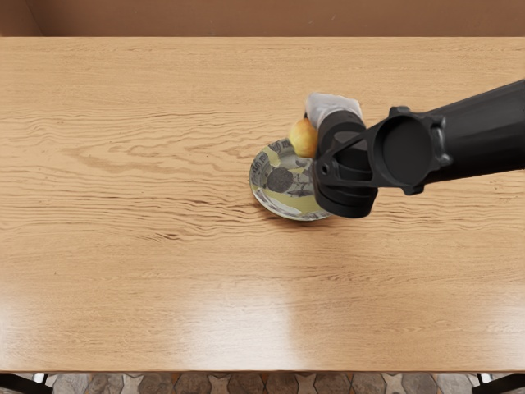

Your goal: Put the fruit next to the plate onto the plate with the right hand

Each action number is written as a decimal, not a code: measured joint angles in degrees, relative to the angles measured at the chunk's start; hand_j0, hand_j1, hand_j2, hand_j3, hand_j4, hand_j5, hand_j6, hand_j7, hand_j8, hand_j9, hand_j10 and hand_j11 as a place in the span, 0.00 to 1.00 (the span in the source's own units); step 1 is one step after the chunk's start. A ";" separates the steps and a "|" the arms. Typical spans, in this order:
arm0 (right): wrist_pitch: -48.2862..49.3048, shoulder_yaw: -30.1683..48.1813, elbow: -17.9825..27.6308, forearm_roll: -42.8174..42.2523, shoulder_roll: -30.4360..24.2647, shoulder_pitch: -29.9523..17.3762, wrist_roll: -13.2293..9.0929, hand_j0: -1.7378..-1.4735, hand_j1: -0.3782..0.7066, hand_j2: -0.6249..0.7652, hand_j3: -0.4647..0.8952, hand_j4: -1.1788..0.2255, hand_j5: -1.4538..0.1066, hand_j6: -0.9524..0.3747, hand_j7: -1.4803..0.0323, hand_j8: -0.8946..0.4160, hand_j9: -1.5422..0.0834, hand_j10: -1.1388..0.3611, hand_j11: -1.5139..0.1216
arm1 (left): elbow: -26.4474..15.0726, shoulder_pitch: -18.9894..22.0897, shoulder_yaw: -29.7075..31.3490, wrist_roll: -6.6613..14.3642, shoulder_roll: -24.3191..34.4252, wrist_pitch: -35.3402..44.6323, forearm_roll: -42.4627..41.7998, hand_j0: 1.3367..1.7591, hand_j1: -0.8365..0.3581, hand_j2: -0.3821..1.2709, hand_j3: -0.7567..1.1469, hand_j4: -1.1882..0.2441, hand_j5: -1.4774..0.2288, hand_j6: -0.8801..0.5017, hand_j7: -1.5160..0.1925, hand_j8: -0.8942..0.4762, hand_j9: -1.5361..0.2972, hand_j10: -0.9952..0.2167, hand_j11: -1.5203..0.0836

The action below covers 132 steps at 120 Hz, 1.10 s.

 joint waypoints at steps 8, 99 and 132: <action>0.03 0.00 -0.38 -0.05 0.00 -1.05 -0.04 0.35 0.63 0.56 0.34 0.63 0.25 0.50 0.31 0.27 0.30 0.26 0.28 | 0.00 0.00 0.00 0.00 0.00 -0.02 0.00 0.76 0.99 0.23 0.40 0.83 0.87 0.64 0.89 0.65 0.84 0.82 0.95; 21.77 56.69 -5.88 -1.05 -5.07 -34.13 -0.06 0.30 0.06 0.46 0.34 0.83 0.90 0.71 0.95 0.66 0.92 0.74 0.90 | 0.00 0.00 0.00 -0.01 0.00 -0.01 0.00 0.76 0.99 0.23 0.40 0.83 0.87 0.64 0.89 0.65 0.84 0.82 0.95; 63.23 72.15 -13.03 26.89 -17.37 -46.37 -0.06 0.30 0.03 0.45 0.34 0.84 0.92 0.71 0.97 0.68 0.94 0.75 0.92 | 0.00 0.00 0.00 0.01 0.00 -0.02 0.00 0.76 0.99 0.23 0.40 0.83 0.87 0.64 0.89 0.65 0.84 0.82 0.95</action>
